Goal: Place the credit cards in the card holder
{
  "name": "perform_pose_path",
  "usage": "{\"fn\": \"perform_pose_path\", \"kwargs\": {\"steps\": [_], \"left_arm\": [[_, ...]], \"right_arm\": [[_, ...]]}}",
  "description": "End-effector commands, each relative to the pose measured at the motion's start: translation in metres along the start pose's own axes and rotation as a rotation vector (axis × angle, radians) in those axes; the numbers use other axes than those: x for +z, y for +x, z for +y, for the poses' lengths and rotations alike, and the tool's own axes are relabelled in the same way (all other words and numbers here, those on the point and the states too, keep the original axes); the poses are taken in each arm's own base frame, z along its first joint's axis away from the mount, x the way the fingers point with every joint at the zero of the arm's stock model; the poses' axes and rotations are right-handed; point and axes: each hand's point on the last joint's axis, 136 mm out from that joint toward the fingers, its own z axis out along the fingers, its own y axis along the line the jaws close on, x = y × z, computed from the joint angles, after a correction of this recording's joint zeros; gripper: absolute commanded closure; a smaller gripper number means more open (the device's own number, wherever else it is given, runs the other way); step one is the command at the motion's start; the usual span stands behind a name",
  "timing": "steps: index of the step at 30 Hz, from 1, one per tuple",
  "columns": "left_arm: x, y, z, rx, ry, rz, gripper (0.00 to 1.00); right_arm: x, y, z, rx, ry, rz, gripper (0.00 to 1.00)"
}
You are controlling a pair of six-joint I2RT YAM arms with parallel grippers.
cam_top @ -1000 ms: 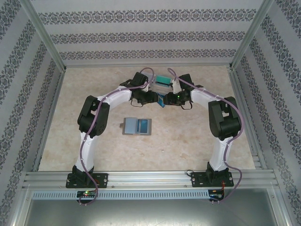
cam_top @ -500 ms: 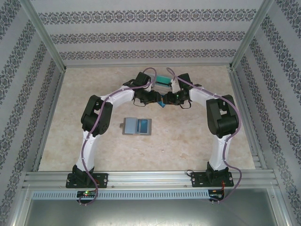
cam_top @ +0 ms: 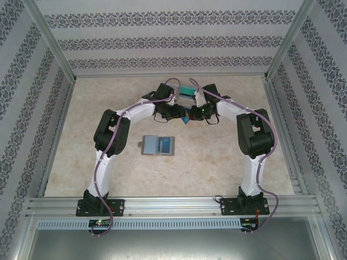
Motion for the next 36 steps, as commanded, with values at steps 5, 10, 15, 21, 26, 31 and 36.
{"fn": "perform_pose_path", "kwargs": {"steps": [5, 10, 15, 21, 26, 31, 36], "left_arm": [[-0.039, -0.007, -0.028, 0.018, 0.058, -0.055, 0.54], [-0.079, -0.017, -0.043, -0.034, 0.181, -0.207, 0.54], [-0.099, -0.02, -0.07, -0.074, 0.357, -0.261, 0.54], [-0.12, -0.031, -0.07, -0.127, 0.467, -0.364, 0.55], [-0.127, -0.037, -0.065, -0.176, 0.539, -0.383, 0.57], [-0.129, -0.039, -0.069, -0.167, 0.554, -0.376, 0.57], [-0.132, -0.04, -0.077, -0.158, 0.588, -0.368, 0.58]], "right_arm": [[-0.03, -0.003, 0.025, -0.055, -0.038, -0.027, 0.97], [-0.058, -0.002, 0.045, -0.059, -0.097, -0.073, 0.97], [-0.079, -0.003, 0.077, -0.022, -0.256, -0.161, 0.97], [-0.1, -0.011, 0.097, 0.035, -0.374, -0.289, 0.97], [-0.111, -0.015, 0.099, 0.051, -0.384, -0.349, 0.97], [-0.116, -0.018, 0.106, 0.054, -0.418, -0.357, 0.97], [-0.116, -0.019, 0.113, 0.059, -0.464, -0.344, 0.97]]}}
